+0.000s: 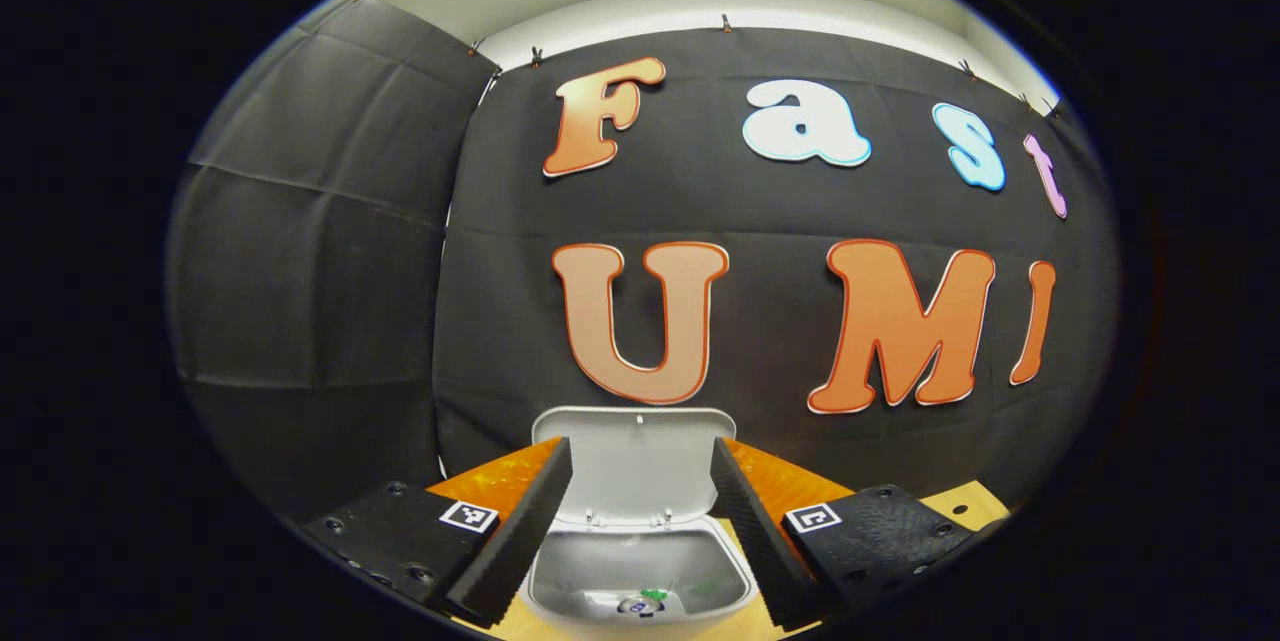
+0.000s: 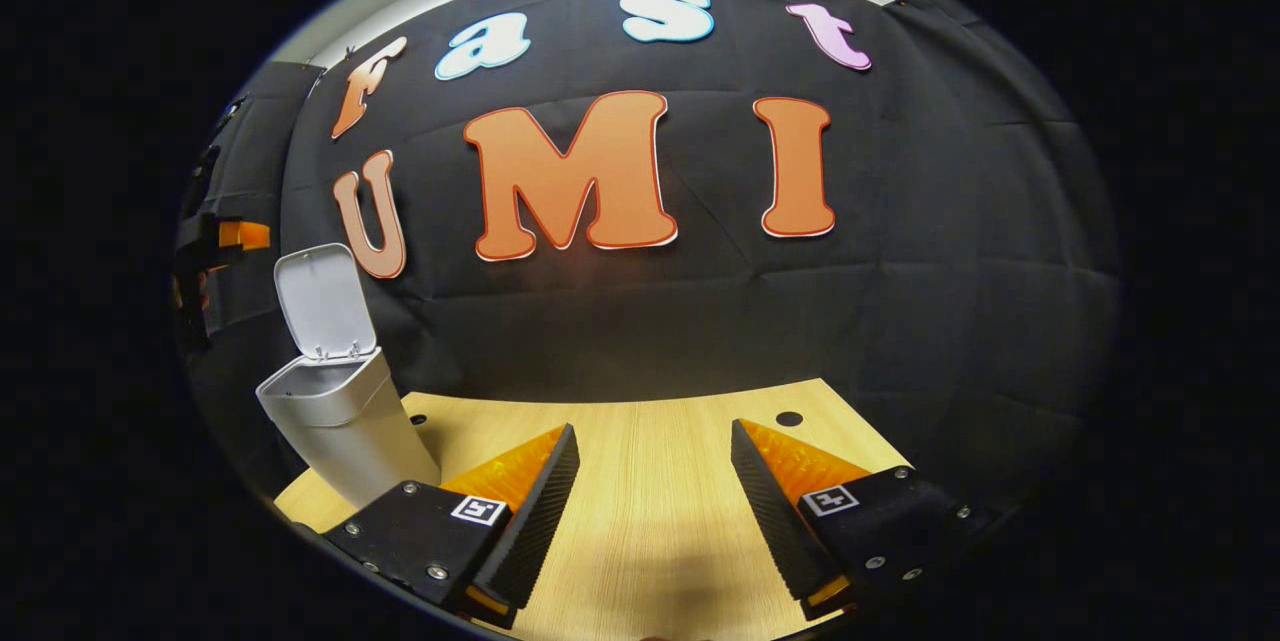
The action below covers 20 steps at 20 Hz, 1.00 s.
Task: Press the lid of the desktop garbage bin to open it, pick up the crumpled paper on the desktop and throw it into the bin, then pick up the pop can on the desktop and drop it into the bin, and finally close the garbage bin lid.
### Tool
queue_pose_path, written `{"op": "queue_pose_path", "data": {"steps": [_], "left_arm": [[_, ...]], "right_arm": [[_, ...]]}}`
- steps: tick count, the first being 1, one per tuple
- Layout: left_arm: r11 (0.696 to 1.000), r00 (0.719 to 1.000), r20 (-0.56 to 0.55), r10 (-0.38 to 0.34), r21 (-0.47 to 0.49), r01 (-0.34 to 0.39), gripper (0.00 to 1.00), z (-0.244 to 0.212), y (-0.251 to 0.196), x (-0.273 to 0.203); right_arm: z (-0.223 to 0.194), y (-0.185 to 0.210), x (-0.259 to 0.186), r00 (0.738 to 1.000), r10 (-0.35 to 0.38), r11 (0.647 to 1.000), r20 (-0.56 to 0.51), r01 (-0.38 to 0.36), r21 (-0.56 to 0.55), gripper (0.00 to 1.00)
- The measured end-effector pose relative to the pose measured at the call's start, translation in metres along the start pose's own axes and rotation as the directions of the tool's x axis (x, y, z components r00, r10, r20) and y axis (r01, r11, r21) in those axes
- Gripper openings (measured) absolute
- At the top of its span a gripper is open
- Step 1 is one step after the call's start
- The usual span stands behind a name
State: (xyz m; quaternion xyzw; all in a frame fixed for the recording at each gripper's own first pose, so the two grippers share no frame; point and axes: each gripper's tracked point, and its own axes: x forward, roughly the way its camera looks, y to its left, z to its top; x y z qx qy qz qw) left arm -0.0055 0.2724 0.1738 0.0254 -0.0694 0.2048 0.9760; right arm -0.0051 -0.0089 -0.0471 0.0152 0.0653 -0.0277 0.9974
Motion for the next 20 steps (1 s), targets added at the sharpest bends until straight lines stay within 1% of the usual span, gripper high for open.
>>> {"op": "queue_pose_path", "data": {"steps": [2, 4, 8, 11, 14, 16, 18, 19, 20], "left_arm": [[1.000, 1.000, 0.026, 0.000, 0.002, 0.000, 0.88, 0.016, -0.001, 0.012], [1.000, 0.999, 0.042, 0.001, 0.001, -0.001, 0.89, 0.026, 0.004, 0.027], [0.999, 1.000, 0.009, -0.012, -0.033, 0.013, 0.88, 0.025, 0.004, 0.076], [1.000, 1.000, -0.006, -0.007, -0.007, 0.007, 0.89, 0.020, 0.006, 0.111], [1.000, 0.998, -0.061, -0.010, 0.021, 0.012, 0.89, 0.004, 0.006, 0.141], [1.000, 0.992, -0.121, -0.019, 0.010, 0.020, 0.89, -0.015, 0.004, 0.155], [1.000, 0.978, -0.206, -0.023, -0.019, 0.019, 0.89, -0.040, 0.005, 0.161], [1.000, 0.975, -0.223, -0.018, -0.007, 0.017, 0.89, -0.042, 0.007, 0.157], [1.000, 0.979, -0.201, -0.023, -0.008, 0.022, 0.90, -0.040, 0.007, 0.158]], "right_arm": [[0.000, 0.000, -0.001, 1.000, 0.001, 1.000, 0.001, -0.001, -0.001, 0.92], [0.000, -0.001, -0.001, 1.000, -0.002, 1.000, 0.002, 0.002, 0.000, 0.92], [0.000, -0.002, -0.005, 1.000, -0.005, 1.000, 0.000, 0.005, -0.001, 0.91], [0.001, -0.005, -0.007, 1.000, -0.017, 1.000, 0.003, 0.017, -0.005, 0.92], [0.000, -0.010, -0.010, 1.000, -0.031, 0.999, -0.001, 0.031, -0.006, 0.92], [0.001, -0.014, -0.012, 0.999, -0.042, 0.999, 0.003, 0.042, -0.007, 0.92], [0.006, -0.017, -0.009, 0.999, -0.051, 0.999, 0.002, 0.051, -0.004, 0.92], [0.005, -0.018, -0.010, 0.999, -0.053, 0.999, 0.001, 0.053, -0.002, 0.92], [0.004, -0.019, -0.010, 0.998, -0.056, 0.998, -0.002, 0.056, -0.001, 0.92]]}}
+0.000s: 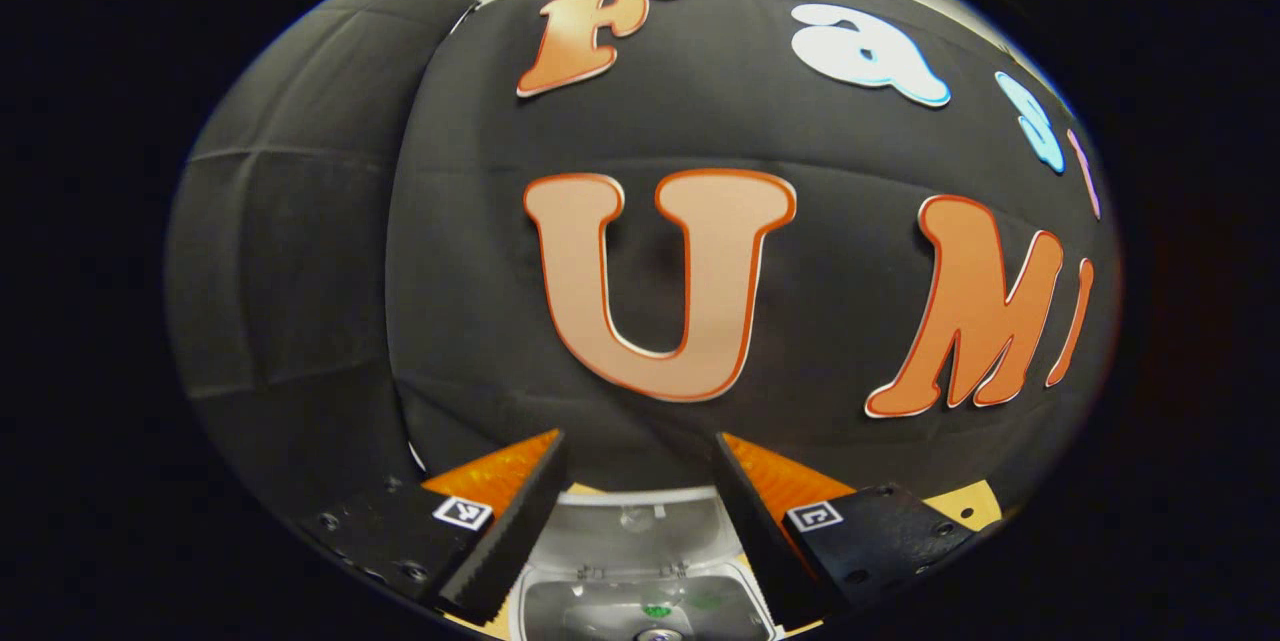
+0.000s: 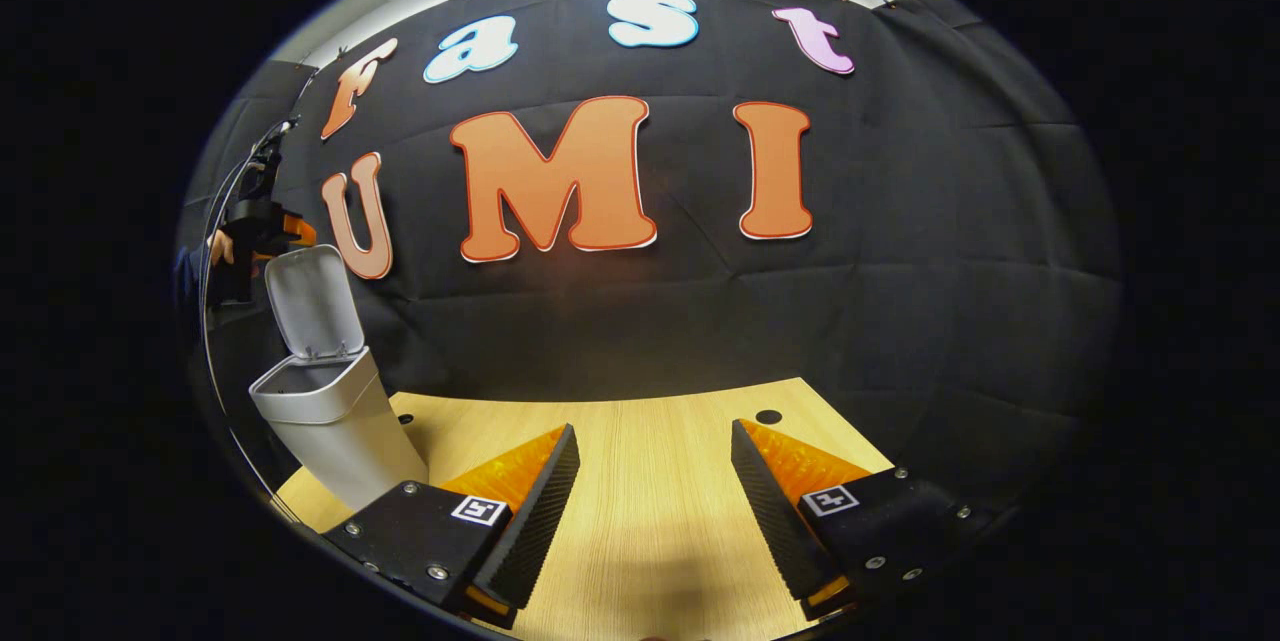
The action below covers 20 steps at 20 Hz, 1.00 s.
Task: Press the lid of the desktop garbage bin to open it, pick up the crumpled paper on the desktop and throw it into the bin, then pick up the pop can on the desktop and drop it into the bin, and finally close the garbage bin lid.
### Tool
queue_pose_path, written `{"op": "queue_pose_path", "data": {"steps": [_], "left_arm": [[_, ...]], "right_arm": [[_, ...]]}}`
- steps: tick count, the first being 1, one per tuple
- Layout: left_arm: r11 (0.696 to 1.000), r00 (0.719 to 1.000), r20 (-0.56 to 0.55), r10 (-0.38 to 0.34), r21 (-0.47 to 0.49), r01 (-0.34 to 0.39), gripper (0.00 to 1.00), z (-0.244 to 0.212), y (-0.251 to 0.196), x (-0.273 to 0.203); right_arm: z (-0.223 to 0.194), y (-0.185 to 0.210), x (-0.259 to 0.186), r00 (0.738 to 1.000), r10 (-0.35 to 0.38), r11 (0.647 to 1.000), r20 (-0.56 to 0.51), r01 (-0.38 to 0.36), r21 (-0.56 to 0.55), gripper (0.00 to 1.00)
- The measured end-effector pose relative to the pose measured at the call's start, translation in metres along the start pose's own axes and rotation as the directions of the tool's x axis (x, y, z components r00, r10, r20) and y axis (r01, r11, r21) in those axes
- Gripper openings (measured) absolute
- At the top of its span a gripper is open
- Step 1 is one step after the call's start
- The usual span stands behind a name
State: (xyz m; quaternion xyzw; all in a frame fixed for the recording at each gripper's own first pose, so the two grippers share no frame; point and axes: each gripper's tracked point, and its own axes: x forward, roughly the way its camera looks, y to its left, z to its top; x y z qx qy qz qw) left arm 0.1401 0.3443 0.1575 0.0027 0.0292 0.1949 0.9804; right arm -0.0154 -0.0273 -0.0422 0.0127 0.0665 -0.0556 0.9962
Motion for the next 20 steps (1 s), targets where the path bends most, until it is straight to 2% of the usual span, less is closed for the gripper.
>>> {"op": "queue_pose_path", "data": {"steps": [4, 12, 14, 16, 20], "left_arm": [[0.999, 1.000, -0.021, -0.007, 0.033, 0.007, 0.90, -0.007, -0.007, -0.020], [0.998, 0.995, -0.085, -0.054, 0.004, 0.055, 0.92, -0.045, -0.015, -0.079], [0.997, 0.990, -0.119, -0.072, -0.006, 0.072, 0.92, -0.066, -0.018, -0.089], [0.994, 0.984, -0.147, -0.106, -0.055, 0.099, 0.92, -0.092, -0.025, -0.098], [0.992, 0.966, -0.236, -0.104, -0.099, 0.083, 0.93, -0.150, -0.026, -0.115]], "right_arm": [[-0.003, 0.000, 0.003, 1.000, 0.004, 1.000, -0.007, -0.004, 0.007, 0.92], [-0.005, 0.009, 0.011, 0.999, 0.035, 0.999, -0.015, -0.035, 0.004, 0.92], [-0.006, 0.011, 0.012, 0.999, 0.045, 0.999, -0.016, -0.045, 0.001, 0.91], [-0.005, 0.012, 0.013, 0.998, 0.053, 0.999, -0.017, -0.053, 0.000, 0.91], [-0.003, 0.009, 0.015, 0.998, 0.056, 0.998, -0.016, -0.056, -0.004, 0.91]]}}
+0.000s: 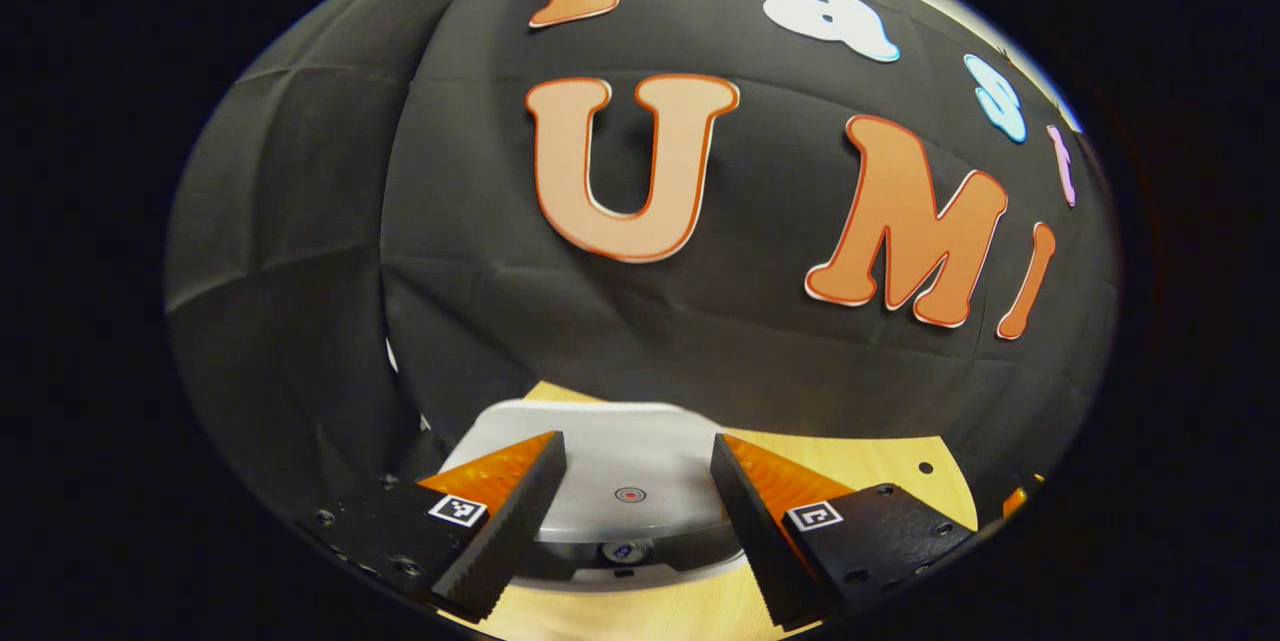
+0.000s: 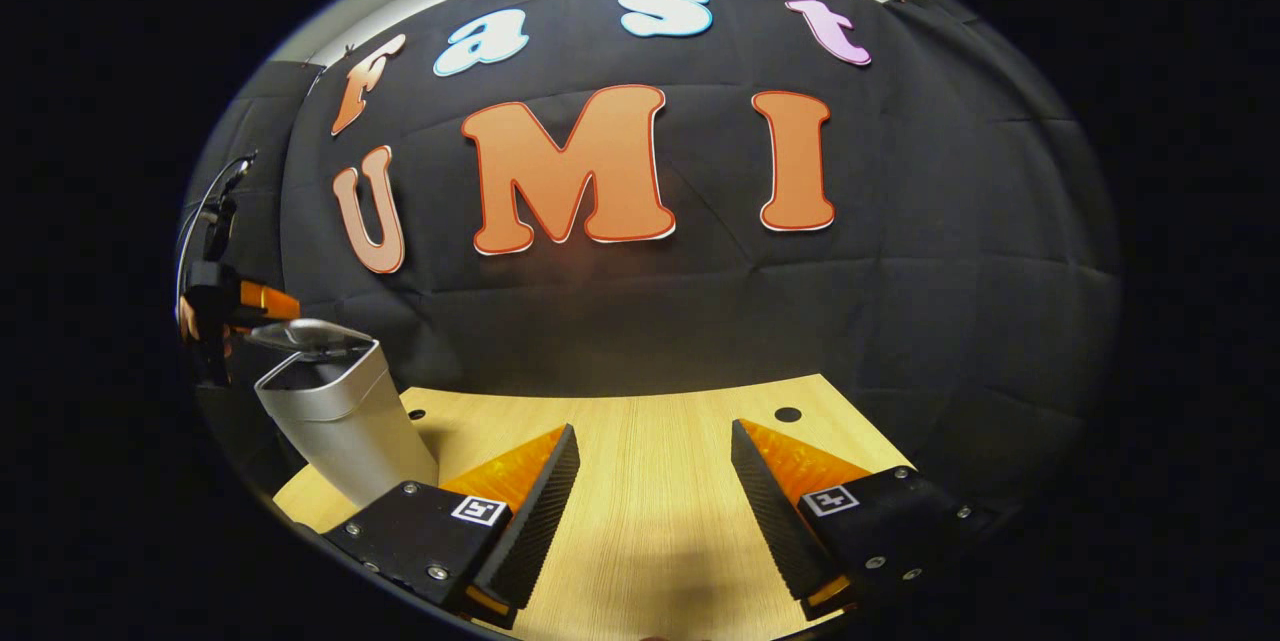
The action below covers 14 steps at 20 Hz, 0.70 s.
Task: Press the lid of the desktop garbage bin to open it, pick up the crumpled paper on the desktop and throw it into the bin, then pick up the pop can on the desktop and drop it into the bin, and finally close the garbage bin lid.
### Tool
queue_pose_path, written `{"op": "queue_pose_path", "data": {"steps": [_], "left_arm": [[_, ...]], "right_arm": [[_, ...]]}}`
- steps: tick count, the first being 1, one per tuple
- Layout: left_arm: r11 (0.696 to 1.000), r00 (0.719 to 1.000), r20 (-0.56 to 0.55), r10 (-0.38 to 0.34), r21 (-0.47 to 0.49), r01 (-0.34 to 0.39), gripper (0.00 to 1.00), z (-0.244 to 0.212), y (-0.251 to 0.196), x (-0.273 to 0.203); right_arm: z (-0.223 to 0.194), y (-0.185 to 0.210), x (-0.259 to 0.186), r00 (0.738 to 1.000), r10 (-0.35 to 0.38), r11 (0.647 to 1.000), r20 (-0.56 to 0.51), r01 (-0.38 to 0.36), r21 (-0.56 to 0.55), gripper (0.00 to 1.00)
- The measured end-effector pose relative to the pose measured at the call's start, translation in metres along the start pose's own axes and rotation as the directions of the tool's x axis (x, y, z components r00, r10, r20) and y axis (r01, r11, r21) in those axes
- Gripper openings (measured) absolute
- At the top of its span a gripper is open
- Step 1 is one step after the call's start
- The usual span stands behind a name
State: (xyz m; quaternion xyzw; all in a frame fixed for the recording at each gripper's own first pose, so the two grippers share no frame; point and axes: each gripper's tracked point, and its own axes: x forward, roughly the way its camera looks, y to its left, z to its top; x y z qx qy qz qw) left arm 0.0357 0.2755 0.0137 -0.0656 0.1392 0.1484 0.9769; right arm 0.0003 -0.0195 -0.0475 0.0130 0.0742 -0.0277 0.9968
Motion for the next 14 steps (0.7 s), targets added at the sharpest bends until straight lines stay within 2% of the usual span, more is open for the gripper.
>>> {"op": "queue_pose_path", "data": {"steps": [5, 7, 8, 11, 13, 14], "left_arm": [[1.000, 0.993, -0.118, 0.020, 0.004, -0.020, 0.92, -0.062, -0.006, -0.008], [0.997, 0.998, -0.039, 0.043, 0.068, -0.040, 0.95, -0.054, -0.007, -0.004], [0.994, 0.998, -0.034, 0.053, 0.098, -0.050, 0.90, -0.055, -0.007, -0.003], [0.994, 0.998, -0.028, 0.064, 0.095, -0.061, 0.94, -0.068, -0.007, 0.003], [0.986, 0.997, -0.022, 0.070, 0.150, -0.066, 0.94, -0.072, -0.009, 0.003], [0.987, 0.997, -0.004, 0.077, 0.141, -0.075, 0.94, -0.068, -0.010, 0.002]], "right_arm": [[0.000, 0.001, 0.003, 1.000, 0.007, 1.000, -0.005, -0.007, -0.004, 0.91], [-0.002, 0.001, 0.004, 1.000, 0.011, 1.000, -0.011, -0.011, -0.005, 0.91], [-0.003, 0.002, 0.006, 1.000, 0.013, 1.000, -0.016, -0.013, -0.007, 0.91], [-0.004, 0.005, 0.009, 1.000, 0.022, 1.000, -0.015, -0.022, -0.005, 0.92], [-0.005, 0.008, 0.009, 0.999, 0.031, 0.999, -0.018, -0.031, -0.006, 0.92], [-0.006, 0.009, 0.011, 0.999, 0.035, 0.999, -0.021, -0.036, -0.006, 0.92]]}}
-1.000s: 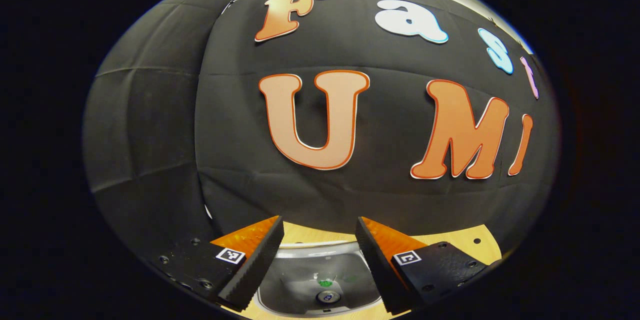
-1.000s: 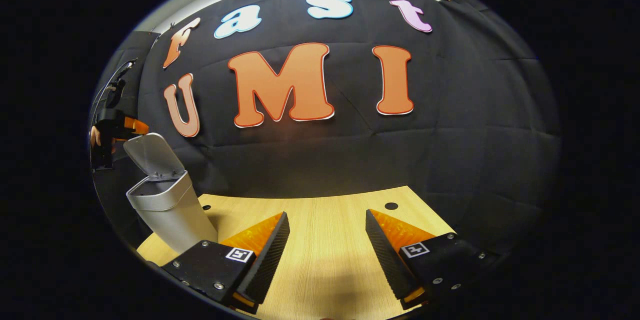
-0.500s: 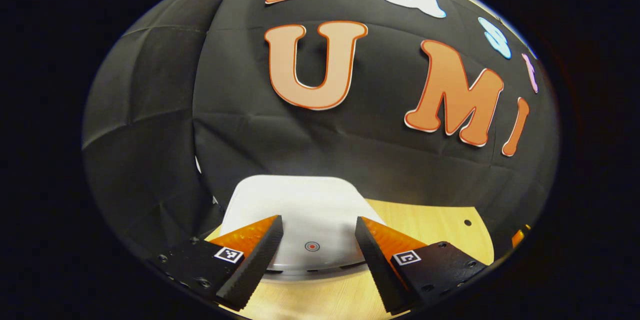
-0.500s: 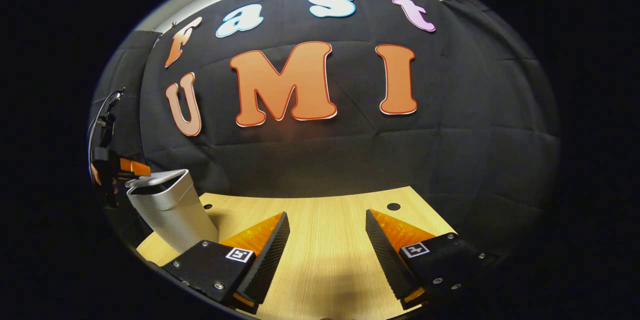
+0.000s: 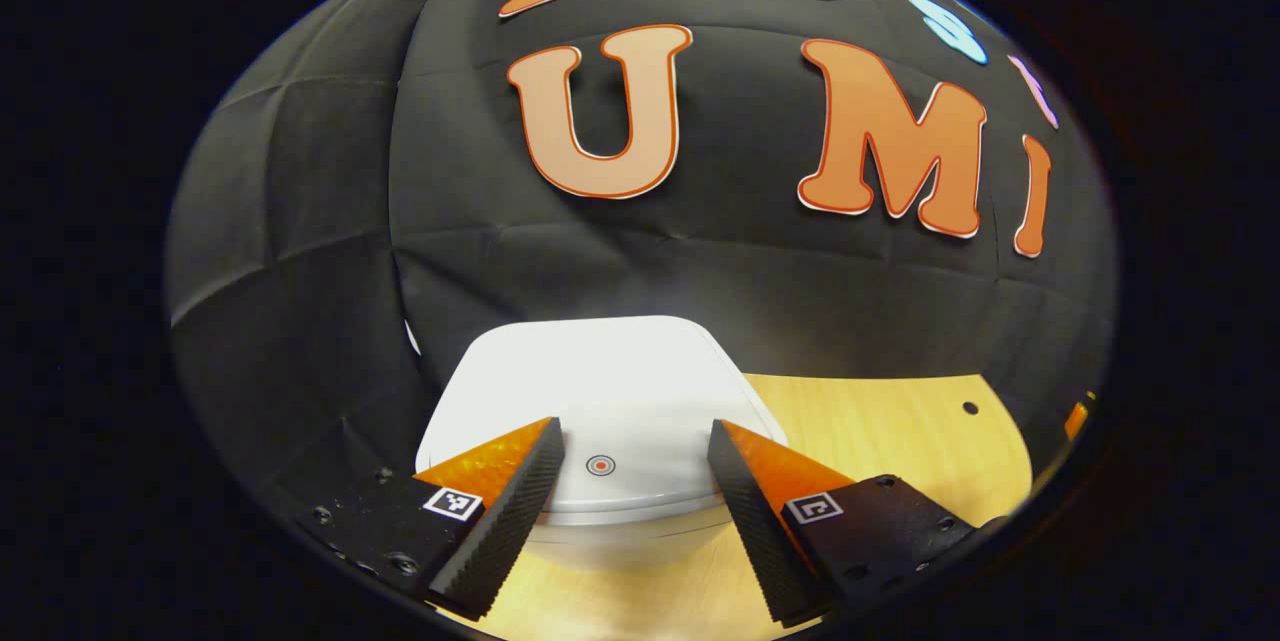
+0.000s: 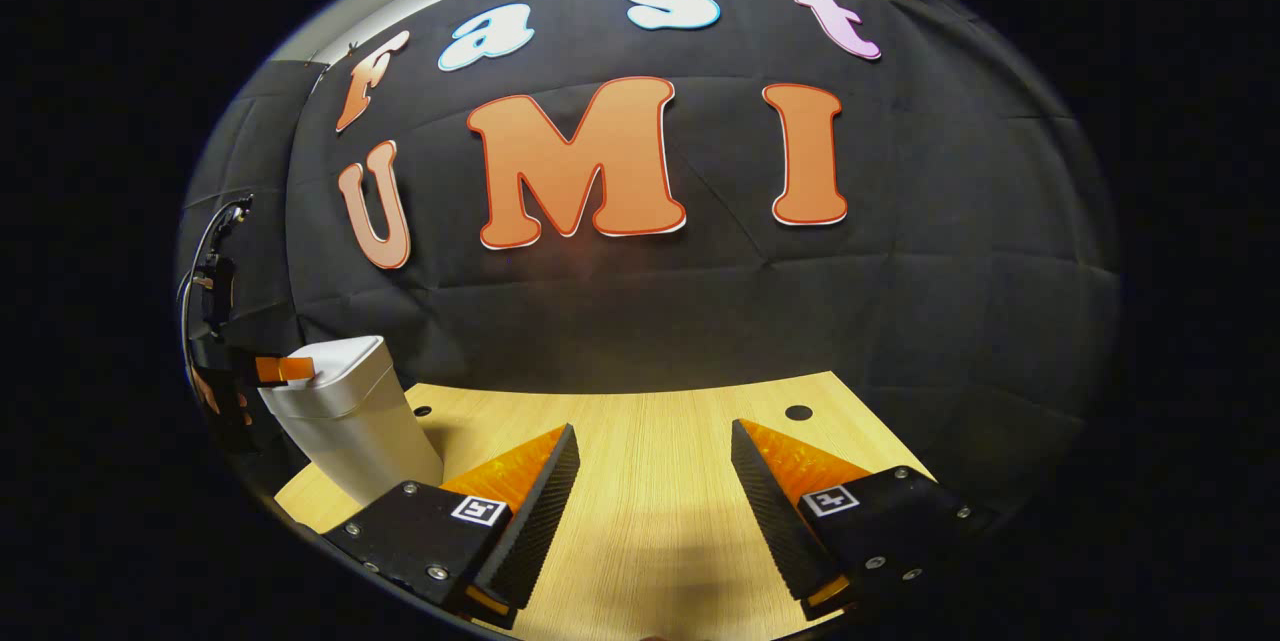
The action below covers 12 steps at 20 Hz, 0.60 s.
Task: Press the lid of the desktop garbage bin to open it, pick up the crumpled paper on the desktop and throw it into the bin, then pick up the pop can on the desktop and drop it into the bin, and finally close the garbage bin lid.
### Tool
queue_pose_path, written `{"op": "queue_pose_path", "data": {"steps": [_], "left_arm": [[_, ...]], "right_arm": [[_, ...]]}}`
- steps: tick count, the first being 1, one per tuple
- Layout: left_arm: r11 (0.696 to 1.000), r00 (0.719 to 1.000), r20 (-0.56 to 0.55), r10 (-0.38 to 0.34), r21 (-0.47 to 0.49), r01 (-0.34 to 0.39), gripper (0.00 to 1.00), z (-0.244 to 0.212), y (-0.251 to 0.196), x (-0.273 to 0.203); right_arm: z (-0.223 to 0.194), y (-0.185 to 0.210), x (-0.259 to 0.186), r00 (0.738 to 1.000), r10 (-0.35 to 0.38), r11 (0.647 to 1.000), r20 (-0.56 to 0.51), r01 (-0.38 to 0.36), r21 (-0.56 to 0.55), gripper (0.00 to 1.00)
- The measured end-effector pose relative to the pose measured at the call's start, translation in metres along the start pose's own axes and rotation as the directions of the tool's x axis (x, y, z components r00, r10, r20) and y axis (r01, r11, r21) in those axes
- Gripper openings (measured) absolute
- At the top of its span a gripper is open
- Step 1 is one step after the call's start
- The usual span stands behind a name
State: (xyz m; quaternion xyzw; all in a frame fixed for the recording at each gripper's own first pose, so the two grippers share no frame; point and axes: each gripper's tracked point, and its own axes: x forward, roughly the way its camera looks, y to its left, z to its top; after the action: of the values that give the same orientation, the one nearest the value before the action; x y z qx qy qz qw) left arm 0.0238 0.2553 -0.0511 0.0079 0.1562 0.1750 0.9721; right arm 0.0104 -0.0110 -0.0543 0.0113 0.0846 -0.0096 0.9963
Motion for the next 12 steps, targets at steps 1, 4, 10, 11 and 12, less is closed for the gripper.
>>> {"op": "queue_pose_path", "data": {"steps": [1, 4, 10, 11, 12], "left_arm": [[1.000, 1.000, 0.007, -0.006, 0.000, 0.006, 0.94, 0.002, 0.001, -0.001], [0.999, 1.000, 0.010, -0.021, 0.029, 0.020, 0.93, 0.005, -0.001, -0.004], [0.999, 0.994, 0.104, -0.031, 0.014, 0.030, 0.94, 0.033, -0.024, -0.028], [0.999, 0.992, 0.121, -0.043, 0.024, 0.040, 0.94, 0.039, -0.031, -0.034], [0.998, 0.988, 0.143, -0.052, 0.028, 0.049, 0.94, 0.050, -0.038, -0.046]], "right_arm": [[0.000, 0.000, 0.001, 1.000, 0.002, 1.000, 0.000, -0.002, 0.002, 0.92], [0.006, 0.001, 0.001, 1.000, 0.010, 1.000, 0.012, -0.011, 0.007, 0.92], [0.017, -0.002, -0.001, 0.999, 0.003, 1.000, 0.036, -0.004, 0.011, 0.91], [0.019, -0.002, -0.002, 0.999, 0.005, 1.000, 0.041, -0.005, 0.010, 0.91], [0.021, -0.001, -0.003, 0.999, 0.004, 1.000, 0.045, -0.005, 0.009, 0.91]]}}
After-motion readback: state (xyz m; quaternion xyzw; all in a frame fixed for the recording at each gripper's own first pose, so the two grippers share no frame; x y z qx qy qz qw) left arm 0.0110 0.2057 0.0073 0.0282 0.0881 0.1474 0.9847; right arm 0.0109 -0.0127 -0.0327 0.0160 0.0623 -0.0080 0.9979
